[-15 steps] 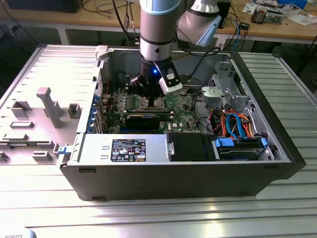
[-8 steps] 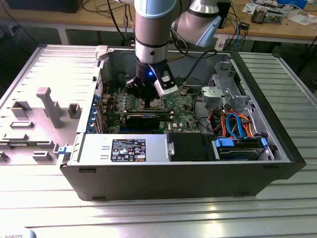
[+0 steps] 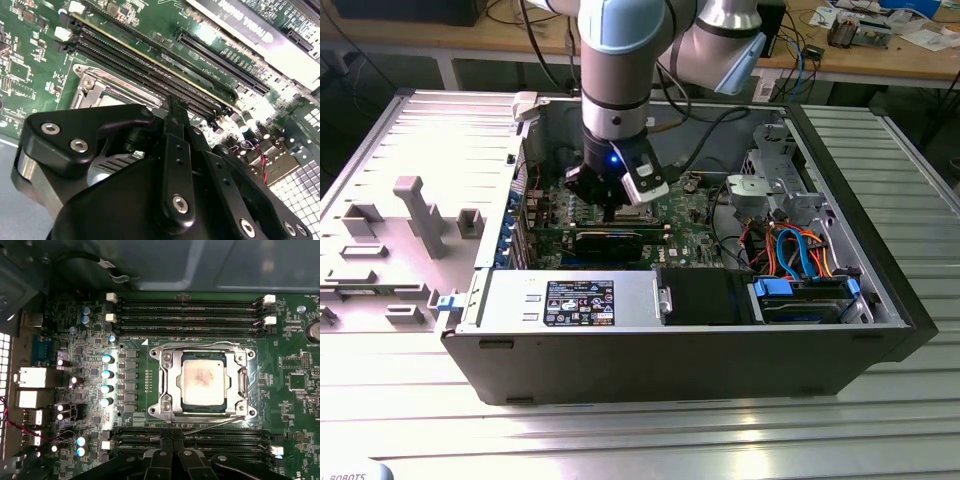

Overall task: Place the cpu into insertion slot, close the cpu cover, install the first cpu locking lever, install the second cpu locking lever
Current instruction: 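Install the second cpu locking lever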

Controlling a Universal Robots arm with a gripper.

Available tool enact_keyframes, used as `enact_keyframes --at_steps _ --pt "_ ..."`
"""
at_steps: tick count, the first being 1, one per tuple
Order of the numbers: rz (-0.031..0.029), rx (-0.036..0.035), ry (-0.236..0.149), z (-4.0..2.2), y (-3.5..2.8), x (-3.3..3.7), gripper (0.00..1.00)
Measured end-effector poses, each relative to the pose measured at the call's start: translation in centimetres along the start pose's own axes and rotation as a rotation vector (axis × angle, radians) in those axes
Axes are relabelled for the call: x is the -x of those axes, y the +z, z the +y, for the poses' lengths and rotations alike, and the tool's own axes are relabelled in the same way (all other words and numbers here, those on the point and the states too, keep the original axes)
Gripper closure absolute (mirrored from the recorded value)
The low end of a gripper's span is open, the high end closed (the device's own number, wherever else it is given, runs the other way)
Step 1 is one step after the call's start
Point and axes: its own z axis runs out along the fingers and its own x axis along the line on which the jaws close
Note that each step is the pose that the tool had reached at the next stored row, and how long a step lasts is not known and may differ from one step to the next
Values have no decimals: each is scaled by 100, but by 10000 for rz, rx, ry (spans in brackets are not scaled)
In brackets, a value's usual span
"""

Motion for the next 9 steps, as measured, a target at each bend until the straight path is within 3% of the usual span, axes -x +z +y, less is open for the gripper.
enact_keyframes --at_steps 5,9 --pt "1 73 -7 -28 34 -47 89" --pt "8 201 -7 -49 65 -50 89"
